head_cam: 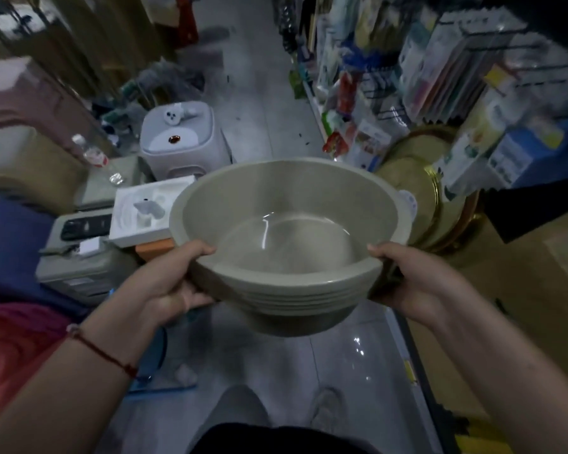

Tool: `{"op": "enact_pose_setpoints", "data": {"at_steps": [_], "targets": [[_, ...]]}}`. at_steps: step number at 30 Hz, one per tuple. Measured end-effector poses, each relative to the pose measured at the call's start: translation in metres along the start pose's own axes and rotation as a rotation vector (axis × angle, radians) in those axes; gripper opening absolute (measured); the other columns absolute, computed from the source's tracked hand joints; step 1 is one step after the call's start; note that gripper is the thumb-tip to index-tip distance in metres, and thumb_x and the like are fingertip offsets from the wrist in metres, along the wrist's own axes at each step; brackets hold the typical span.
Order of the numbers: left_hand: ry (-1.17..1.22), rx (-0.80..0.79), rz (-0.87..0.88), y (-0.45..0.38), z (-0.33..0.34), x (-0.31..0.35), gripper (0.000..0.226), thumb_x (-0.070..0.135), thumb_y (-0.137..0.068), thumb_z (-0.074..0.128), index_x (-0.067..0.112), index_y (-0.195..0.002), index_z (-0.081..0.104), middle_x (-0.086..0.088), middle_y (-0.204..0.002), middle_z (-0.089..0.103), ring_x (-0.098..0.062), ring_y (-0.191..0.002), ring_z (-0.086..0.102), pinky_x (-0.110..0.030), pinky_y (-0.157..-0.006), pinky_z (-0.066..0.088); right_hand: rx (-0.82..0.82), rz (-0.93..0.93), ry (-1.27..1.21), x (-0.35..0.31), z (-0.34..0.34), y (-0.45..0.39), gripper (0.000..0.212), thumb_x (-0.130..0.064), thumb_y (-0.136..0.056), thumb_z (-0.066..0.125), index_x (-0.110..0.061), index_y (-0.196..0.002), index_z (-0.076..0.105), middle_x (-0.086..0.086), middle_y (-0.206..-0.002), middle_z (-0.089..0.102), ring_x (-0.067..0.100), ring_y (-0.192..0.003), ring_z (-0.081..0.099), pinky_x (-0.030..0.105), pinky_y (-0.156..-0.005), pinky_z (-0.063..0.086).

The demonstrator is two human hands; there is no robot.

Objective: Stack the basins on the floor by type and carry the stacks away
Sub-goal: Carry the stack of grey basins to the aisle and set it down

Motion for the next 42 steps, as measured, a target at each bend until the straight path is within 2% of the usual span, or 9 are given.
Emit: {"op": "enact_pose_setpoints", "data": {"at_steps": [6,12,16,20,25,30,33,37,42], "targets": [[0.12,0.031,-0.029,-0.063,-0.001,0.055,0.029,0.013,-0.093,0.056,0.017,-0.121,0.059,-0.009,-0.113,0.07,-0.025,-0.094,0.067,-0.05,-0.052,0.059,-0.064,0.033,0.051,-0.059,0.062,-0.072,0.038,-0.007,-0.084,0.07,-0.014,-0.119,0.058,0.015,-0.114,0.066,0.032,-0.104,0.064,0.044,-0.071,0.06],[0.158,0.041,-0.076,-0.15,0.005,0.137,0.011,0.01,-0.094,0.055,0.012,-0.103,0.061,-0.009,-0.079,0.075,-0.024,-0.086,0.065,-0.051,-0.05,0.055,0.001,0.013,0.089,-0.117,0.131,-0.149,0.021,-0.004,-0.088,0.065,-0.015,-0.105,0.057,0.014,-0.105,0.062,0.03,-0.097,0.062,0.046,-0.072,0.056],[0.078,0.006,-0.061,-0.199,0.022,0.206,0.01,0.011,-0.092,0.056,0.013,-0.101,0.061,-0.01,-0.09,0.072,-0.025,-0.084,0.065,-0.048,-0.049,0.057,0.052,0.02,0.065,-0.159,0.167,-0.19,0.01,-0.005,-0.091,0.062,-0.013,-0.093,0.057,0.012,-0.094,0.061,0.026,-0.086,0.06,0.044,-0.071,0.057],[0.035,-0.025,-0.025,-0.238,0.043,0.267,0.013,0.01,-0.092,0.058,0.013,-0.104,0.062,-0.008,-0.097,0.071,-0.023,-0.088,0.066,-0.054,-0.062,0.056,0.079,0.01,0.051,-0.195,0.187,-0.229,0.01,-0.009,-0.091,0.064,-0.013,-0.097,0.057,0.011,-0.095,0.059,0.025,-0.084,0.061,0.036,-0.052,0.06],[0.035,-0.055,-0.035,-0.288,0.07,0.325,0.022,0.012,-0.092,0.059,0.014,-0.113,0.062,-0.009,-0.106,0.073,-0.024,-0.099,0.067,-0.054,-0.062,0.057,0.087,-0.006,0.048,-0.248,0.212,-0.283,0.013,-0.009,-0.09,0.064,-0.011,-0.098,0.055,0.012,-0.097,0.057,0.027,-0.087,0.059,0.045,-0.072,0.055],[0.029,-0.016,-0.025,-0.344,0.101,0.379,0.019,0.014,-0.093,0.059,0.012,-0.112,0.061,-0.009,-0.103,0.073,-0.027,-0.1,0.067,-0.055,-0.066,0.057,0.05,0.01,0.071,-0.302,0.234,-0.357,0.01,-0.01,-0.091,0.065,-0.009,-0.099,0.058,0.013,-0.093,0.059,0.027,-0.084,0.061,0.045,-0.074,0.055],[0.032,0.014,-0.026,-0.378,0.129,0.413,0.014,0.014,-0.094,0.057,0.009,-0.107,0.061,-0.011,-0.087,0.075,-0.026,-0.083,0.07,-0.049,-0.05,0.059,0.022,0.025,0.069,-0.341,0.243,-0.408,0.011,-0.01,-0.09,0.065,-0.008,-0.1,0.06,0.012,-0.088,0.061,0.026,-0.08,0.061,0.046,-0.078,0.054],[0.046,0.017,-0.004,-0.415,0.17,0.462,0.017,0.013,-0.094,0.055,0.01,-0.109,0.063,-0.011,-0.086,0.076,-0.024,-0.074,0.071,-0.05,-0.055,0.06,-0.021,0.044,0.095,-0.403,0.256,-0.464,0.026,-0.011,-0.088,0.068,-0.007,-0.113,0.06,0.012,-0.089,0.064,0.026,-0.079,0.064,0.041,-0.066,0.058],[0.12,0.028,0.012,-0.45,0.205,0.514,0.019,0.013,-0.096,0.053,0.007,-0.113,0.059,-0.013,-0.101,0.072,-0.027,-0.094,0.065,-0.056,-0.062,0.055,-0.053,0.003,0.149,-0.478,0.284,-0.515,0.025,-0.008,-0.088,0.066,-0.007,-0.113,0.06,0.012,-0.086,0.064,0.025,-0.077,0.063,0.04,-0.064,0.056]]}}
Point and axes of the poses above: each hand's wrist, its own y-axis away from the middle knuckle, its own z-axis out of the palm, x = y × z, the point moved 8 cm from there along -y, towards the middle knuckle
